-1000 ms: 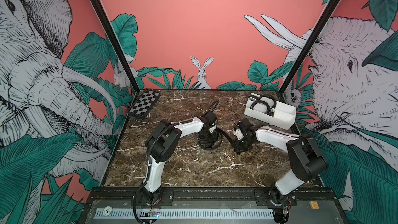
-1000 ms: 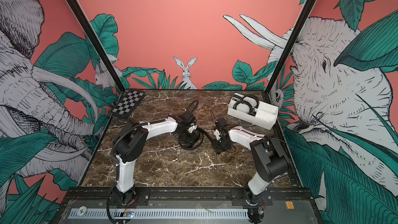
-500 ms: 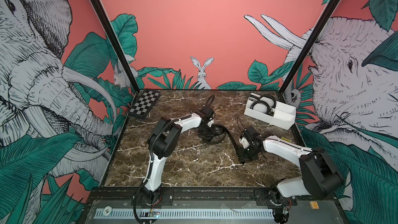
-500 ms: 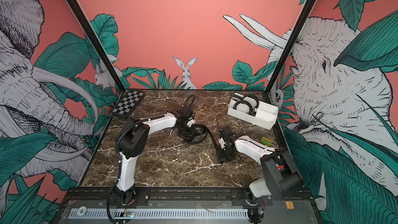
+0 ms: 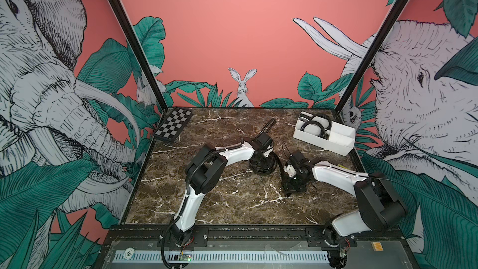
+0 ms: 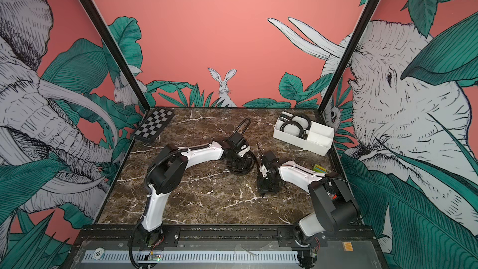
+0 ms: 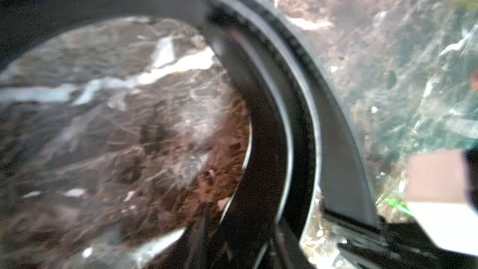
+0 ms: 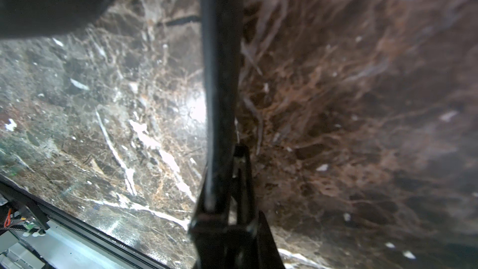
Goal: Place the belts into the storage roll
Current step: Roll the belt at the center of the board.
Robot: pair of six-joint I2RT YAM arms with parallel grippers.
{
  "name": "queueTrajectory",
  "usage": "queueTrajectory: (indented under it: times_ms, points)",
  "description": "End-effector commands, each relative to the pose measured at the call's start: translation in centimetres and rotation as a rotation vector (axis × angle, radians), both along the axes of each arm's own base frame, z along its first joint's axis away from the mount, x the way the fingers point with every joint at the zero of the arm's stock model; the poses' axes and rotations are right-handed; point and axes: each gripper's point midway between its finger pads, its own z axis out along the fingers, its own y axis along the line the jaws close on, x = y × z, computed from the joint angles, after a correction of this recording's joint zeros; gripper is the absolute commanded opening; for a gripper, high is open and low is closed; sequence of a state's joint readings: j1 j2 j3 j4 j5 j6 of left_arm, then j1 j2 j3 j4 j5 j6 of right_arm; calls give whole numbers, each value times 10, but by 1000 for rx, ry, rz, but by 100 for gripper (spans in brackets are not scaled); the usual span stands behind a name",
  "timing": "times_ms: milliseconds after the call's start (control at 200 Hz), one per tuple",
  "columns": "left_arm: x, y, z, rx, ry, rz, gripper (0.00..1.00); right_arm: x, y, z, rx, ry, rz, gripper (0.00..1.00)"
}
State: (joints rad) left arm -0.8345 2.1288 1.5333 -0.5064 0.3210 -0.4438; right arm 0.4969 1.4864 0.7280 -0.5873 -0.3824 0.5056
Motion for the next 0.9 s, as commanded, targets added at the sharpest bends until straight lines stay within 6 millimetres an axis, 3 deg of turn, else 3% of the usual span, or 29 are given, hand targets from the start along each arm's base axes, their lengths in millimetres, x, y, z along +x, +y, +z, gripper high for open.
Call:
queueTrajectory:
  times_ms: [0,175,285,425,715,895]
  points:
    - [-4,6,-27,82,34,-2,43,-11,-4,-17,-36,58,6,0]
    - [5,12,-46,177,40,46,35,-11,-2,-15,-35,56,11,0]
    - [7,10,-48,179,44,69,29,-12,-4,-16,-38,58,11,0]
    - [18,19,-49,241,-8,106,0,-15,-3,-20,-35,66,9,0]
    - [49,65,-73,433,-46,239,0,-37,7,-19,-19,81,13,0]
    - [73,92,-78,458,-48,304,0,-59,-4,-23,-34,103,-4,0]
